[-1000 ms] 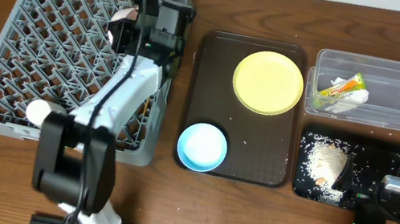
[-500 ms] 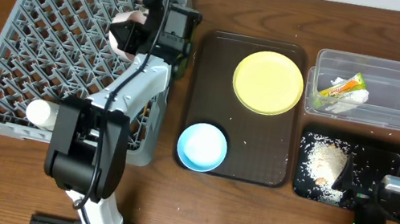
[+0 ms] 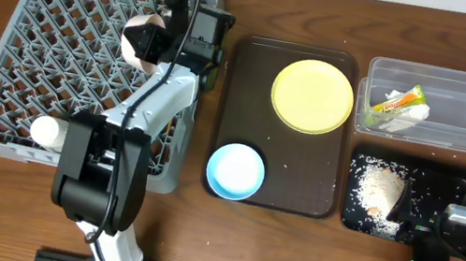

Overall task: Sort waste into correct bins and load items into the dishwasher
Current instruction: 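Carry the white bowl into the dish rack and open the left gripper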

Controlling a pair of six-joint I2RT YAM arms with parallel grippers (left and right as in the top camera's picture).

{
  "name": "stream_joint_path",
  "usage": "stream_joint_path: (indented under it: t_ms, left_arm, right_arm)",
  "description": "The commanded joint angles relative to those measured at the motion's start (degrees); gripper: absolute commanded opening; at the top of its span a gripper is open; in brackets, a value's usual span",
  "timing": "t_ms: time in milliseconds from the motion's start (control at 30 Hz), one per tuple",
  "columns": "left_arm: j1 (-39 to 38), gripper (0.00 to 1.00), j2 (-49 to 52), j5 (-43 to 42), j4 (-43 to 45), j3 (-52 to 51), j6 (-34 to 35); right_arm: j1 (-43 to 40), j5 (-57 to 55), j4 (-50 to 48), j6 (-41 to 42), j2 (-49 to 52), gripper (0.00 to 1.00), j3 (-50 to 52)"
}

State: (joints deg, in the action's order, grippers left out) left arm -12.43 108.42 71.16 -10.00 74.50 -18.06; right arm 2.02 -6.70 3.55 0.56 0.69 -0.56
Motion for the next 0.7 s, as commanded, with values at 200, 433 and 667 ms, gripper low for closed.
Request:
stream_joint_path:
  t_ms: [200,433,667]
  left_arm:
    - [-2.1,0.08,0.9,0.3,-0.2,-1.3,1.6]
    - [-4.5,0.16,0.7,-1.7,-4.6,-2.3,6.3]
    - [-8.6,0.24,-3.8,-9.5,-14.9,-2.3,13.4]
  right_arm:
    - [-0.6,-0.2,-0.1,-0.4,-0.3,0.99,0.3]
    - [-0.6,-0.2,-0.1,-0.4,-0.3,0.99,0.3]
    - [-0.6,-0.2,-0.1,-0.4,-0.3,0.99,0.3]
